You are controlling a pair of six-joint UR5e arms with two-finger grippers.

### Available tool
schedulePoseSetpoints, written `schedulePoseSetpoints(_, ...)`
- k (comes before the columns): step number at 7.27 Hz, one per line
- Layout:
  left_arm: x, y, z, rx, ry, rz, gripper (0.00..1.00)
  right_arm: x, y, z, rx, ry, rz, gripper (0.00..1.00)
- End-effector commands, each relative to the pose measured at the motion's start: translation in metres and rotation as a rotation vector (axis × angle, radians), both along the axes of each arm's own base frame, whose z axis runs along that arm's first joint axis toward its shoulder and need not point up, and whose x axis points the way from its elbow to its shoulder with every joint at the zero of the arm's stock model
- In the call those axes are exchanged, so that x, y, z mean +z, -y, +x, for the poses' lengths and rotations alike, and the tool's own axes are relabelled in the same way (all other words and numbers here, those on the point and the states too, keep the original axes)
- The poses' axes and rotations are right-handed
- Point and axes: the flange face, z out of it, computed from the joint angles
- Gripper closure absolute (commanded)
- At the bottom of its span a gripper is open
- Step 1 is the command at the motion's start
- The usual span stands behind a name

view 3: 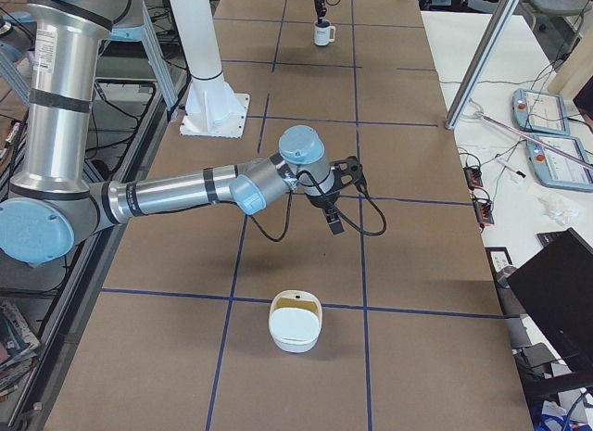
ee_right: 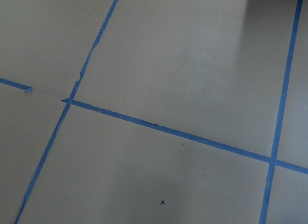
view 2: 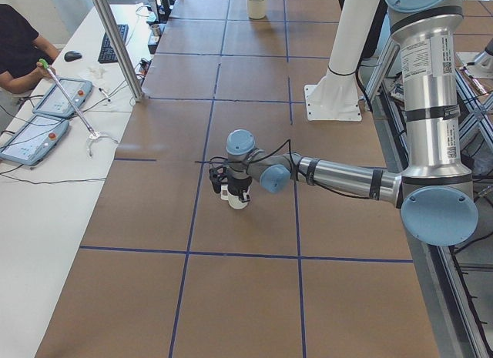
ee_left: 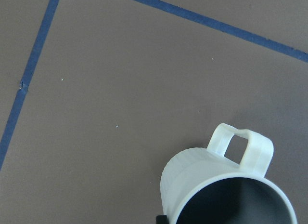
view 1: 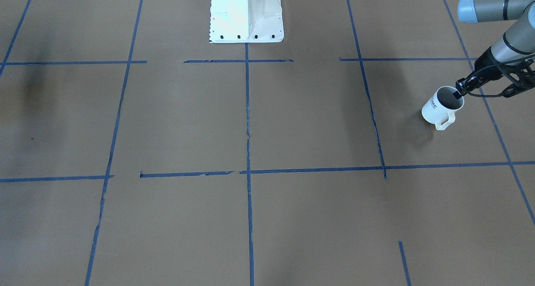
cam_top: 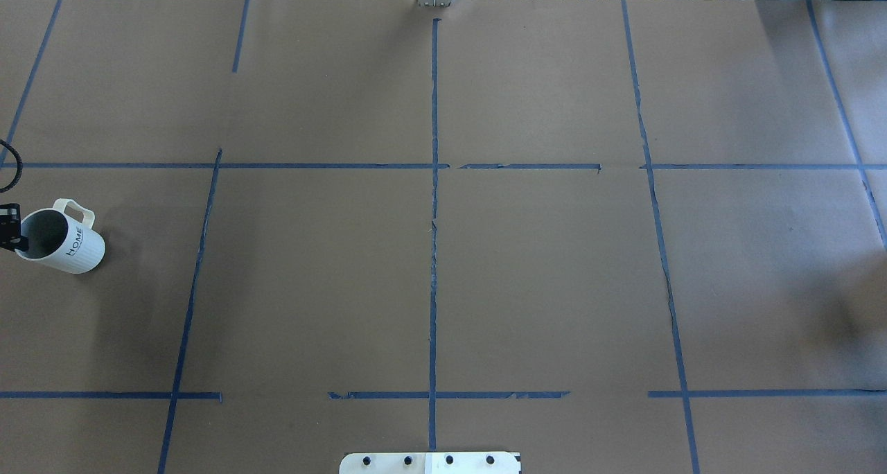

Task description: Left arm hands cup to right arm to dump lemon

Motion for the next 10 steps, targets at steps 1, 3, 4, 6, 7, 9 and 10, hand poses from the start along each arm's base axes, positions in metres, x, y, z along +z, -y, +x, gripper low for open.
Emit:
schedulePoseSetpoints(1, 0.002, 0.001, 0.001, 0.009, 0.002, 0.006, 0.37, 0.000, 0.000, 0.000, 0.000, 0.000, 0.000, 0.00)
schedulePoseSetpoints(3, -0.011, 0.000, -0.002, 0.006, -0.010, 0.022, 0.00, -0.002, 0.000, 0.000, 0.000, 0.001, 0.004, 0.00)
schedulePoseSetpoints(4, -0.036, -0.011, -0.010, 0.006, -0.037, 0.049, 0.00, -0.002, 0.000, 0.000, 0.000, 0.001, 0.004, 0.00)
schedulePoseSetpoints(6, -0.086, -0.031, -0.025, 0.019, -0.103, 0.124, 0.00, 0.017, -0.017, 0.004, -0.017, 0.020, -0.059, 0.00)
schedulePoseSetpoints(7, -0.096, -0.031, -0.027, 0.069, -0.105, 0.207, 0.00, 0.027, -0.027, 0.006, -0.028, 0.031, -0.085, 0.00)
schedulePoseSetpoints(9, -0.097, -0.021, -0.087, 0.131, -0.113, 0.379, 0.00, 0.040, -0.034, 0.003, -0.049, 0.045, -0.181, 0.00)
schedulePoseSetpoints(10, -0.093, -0.020, -0.121, 0.182, -0.112, 0.430, 0.00, 0.041, -0.034, 0.005, -0.076, 0.033, -0.162, 0.00)
